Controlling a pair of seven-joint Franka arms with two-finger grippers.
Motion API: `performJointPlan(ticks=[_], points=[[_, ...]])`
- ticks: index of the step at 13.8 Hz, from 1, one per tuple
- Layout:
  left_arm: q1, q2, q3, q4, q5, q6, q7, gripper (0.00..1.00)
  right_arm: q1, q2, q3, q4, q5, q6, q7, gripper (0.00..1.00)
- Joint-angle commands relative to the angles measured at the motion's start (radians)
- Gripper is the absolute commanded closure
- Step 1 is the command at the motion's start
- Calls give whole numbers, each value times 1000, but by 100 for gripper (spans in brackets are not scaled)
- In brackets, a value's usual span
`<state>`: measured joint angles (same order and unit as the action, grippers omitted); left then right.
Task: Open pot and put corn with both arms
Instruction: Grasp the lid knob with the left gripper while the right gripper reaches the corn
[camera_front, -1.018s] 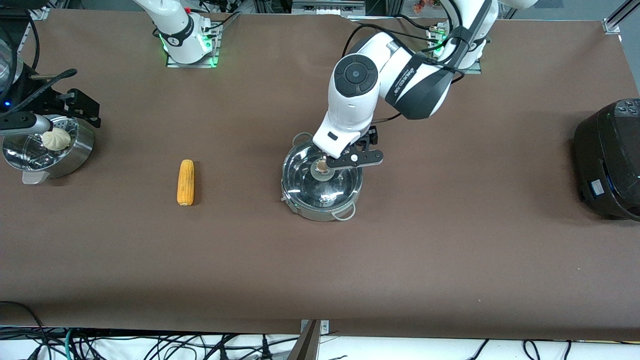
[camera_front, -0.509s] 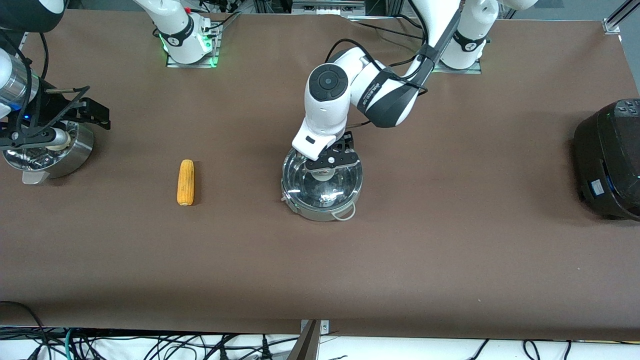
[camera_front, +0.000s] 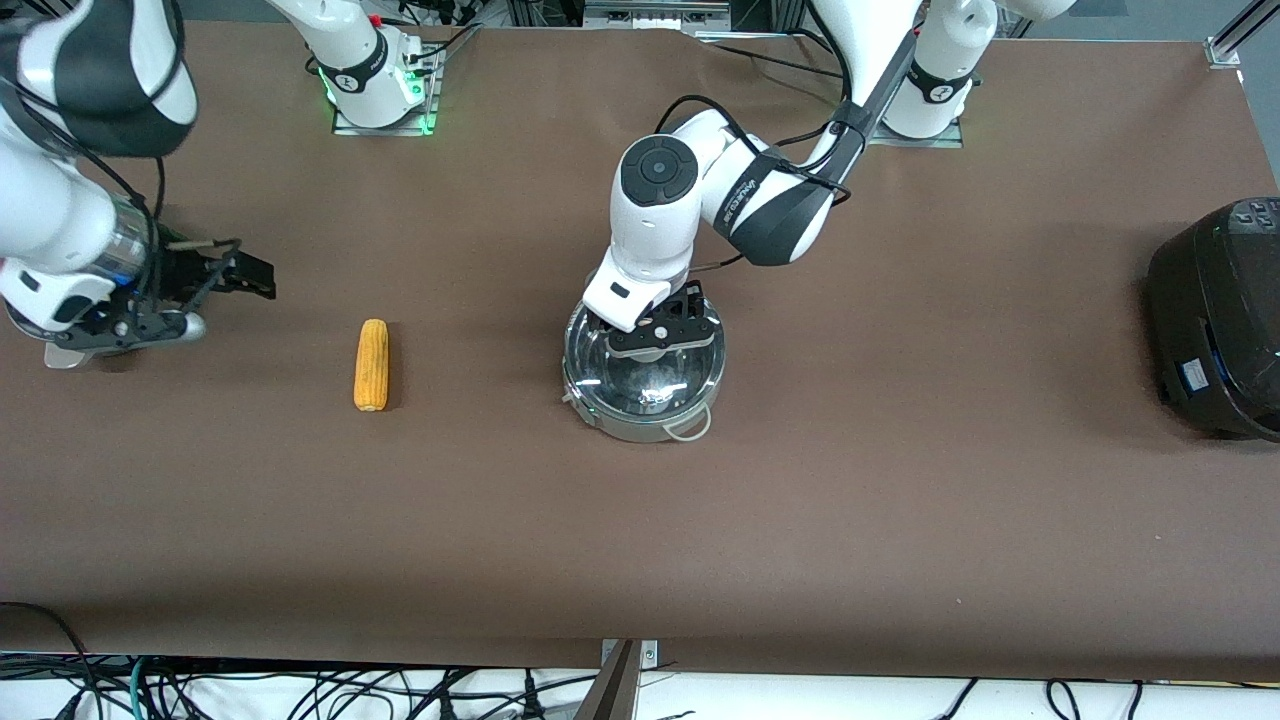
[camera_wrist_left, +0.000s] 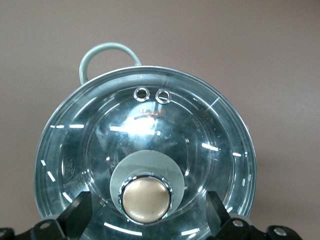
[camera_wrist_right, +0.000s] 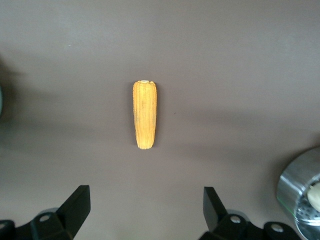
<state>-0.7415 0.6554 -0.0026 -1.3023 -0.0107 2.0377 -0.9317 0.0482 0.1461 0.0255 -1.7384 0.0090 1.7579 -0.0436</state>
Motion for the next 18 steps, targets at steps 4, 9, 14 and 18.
performJointPlan(ticks=[4,9,14,18], points=[[-6,27,10,28,25,1,7,0,6,156,8,-52,19,215,5,0],[-9,44,6,26,74,1,2,0,9,219,10,-136,19,377,5,0],[-9,41,3,26,68,-1,7,42,39,221,13,-289,20,603,17,1],[-13,33,0,26,60,-10,4,57,48,256,14,-290,19,623,41,1]])
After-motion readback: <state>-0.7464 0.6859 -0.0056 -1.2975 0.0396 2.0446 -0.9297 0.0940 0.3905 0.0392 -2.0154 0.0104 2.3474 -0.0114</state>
